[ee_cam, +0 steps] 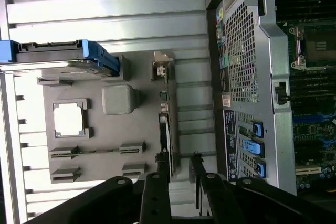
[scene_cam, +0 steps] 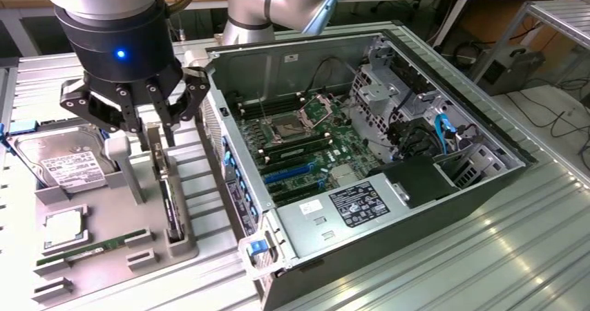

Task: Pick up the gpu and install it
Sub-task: 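Pick up the gpu and move the gpu toward the slot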

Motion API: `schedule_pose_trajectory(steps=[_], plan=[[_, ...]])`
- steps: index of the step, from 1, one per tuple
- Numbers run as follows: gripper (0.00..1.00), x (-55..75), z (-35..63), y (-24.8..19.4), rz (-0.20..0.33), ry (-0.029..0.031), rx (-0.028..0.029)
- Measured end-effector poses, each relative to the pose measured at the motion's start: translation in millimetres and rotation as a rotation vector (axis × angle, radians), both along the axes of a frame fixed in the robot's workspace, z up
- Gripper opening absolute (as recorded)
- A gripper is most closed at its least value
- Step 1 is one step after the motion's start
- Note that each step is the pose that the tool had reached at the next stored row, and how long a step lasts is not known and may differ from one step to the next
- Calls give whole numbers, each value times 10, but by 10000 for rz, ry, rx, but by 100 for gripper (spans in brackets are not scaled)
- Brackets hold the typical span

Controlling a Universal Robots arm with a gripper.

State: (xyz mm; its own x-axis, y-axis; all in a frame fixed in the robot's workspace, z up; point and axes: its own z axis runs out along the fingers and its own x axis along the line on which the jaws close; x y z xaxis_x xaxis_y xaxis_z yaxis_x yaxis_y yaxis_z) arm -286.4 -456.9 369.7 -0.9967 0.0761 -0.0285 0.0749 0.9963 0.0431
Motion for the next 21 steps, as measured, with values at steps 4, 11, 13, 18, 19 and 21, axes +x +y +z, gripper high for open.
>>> schedule_pose_trajectory(steps=[4, 11, 13, 18, 19, 21], plan=[[42, 0, -14, 0, 0, 0, 0], [42, 0, -241, 0, 0, 0, 0], [42, 0, -287, 0, 0, 1, 0], [42, 0, -391, 0, 0, 1, -1], [42, 0, -409, 0, 0, 1, 0], [42, -2, -447, 0, 0, 0, 0]])
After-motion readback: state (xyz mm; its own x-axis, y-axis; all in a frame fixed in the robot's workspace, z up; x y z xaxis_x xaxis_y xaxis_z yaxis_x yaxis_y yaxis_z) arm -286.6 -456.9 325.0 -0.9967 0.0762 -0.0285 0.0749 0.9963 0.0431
